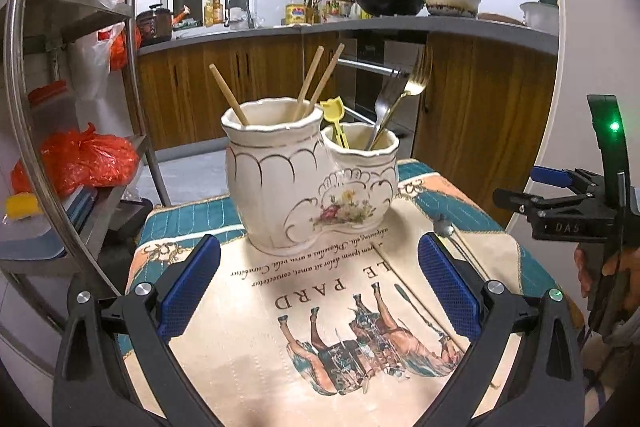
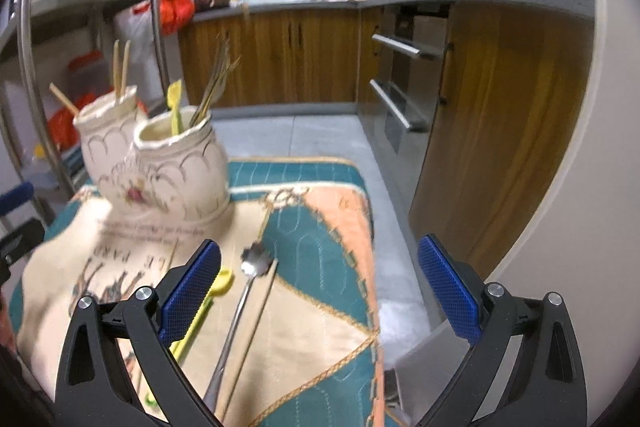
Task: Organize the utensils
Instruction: 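Open both tools and move back over the mat, then close the right tool on the yellow tongs and lift them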
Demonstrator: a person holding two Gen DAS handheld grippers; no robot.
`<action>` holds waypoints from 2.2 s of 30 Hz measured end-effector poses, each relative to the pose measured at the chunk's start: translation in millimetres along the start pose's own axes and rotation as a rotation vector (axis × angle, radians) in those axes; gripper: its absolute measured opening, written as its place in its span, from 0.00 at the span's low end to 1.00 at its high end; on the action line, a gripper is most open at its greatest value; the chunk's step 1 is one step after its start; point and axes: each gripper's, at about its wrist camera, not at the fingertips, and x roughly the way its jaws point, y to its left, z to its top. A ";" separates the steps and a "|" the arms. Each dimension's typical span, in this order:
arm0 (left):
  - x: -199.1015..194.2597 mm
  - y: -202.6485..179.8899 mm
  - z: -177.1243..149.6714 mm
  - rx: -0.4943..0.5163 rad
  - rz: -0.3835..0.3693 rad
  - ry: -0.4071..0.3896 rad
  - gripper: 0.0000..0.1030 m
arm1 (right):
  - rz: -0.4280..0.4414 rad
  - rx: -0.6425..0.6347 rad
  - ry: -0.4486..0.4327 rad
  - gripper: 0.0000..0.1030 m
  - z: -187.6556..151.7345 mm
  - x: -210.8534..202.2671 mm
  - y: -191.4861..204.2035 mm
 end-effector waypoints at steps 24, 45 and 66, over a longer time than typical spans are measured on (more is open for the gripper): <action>3.0 -1.7 -1.4 0.005 -0.025 0.018 0.95 | 0.174 -0.079 0.228 0.37 -25.2 23.2 69.0; 6.3 -6.4 -3.0 0.009 -0.039 0.044 0.95 | 0.207 -0.062 0.268 0.10 -22.7 40.5 72.9; 46.5 -85.8 -30.2 0.107 -0.054 0.304 0.61 | 0.309 0.097 0.019 0.10 11.8 -14.7 14.6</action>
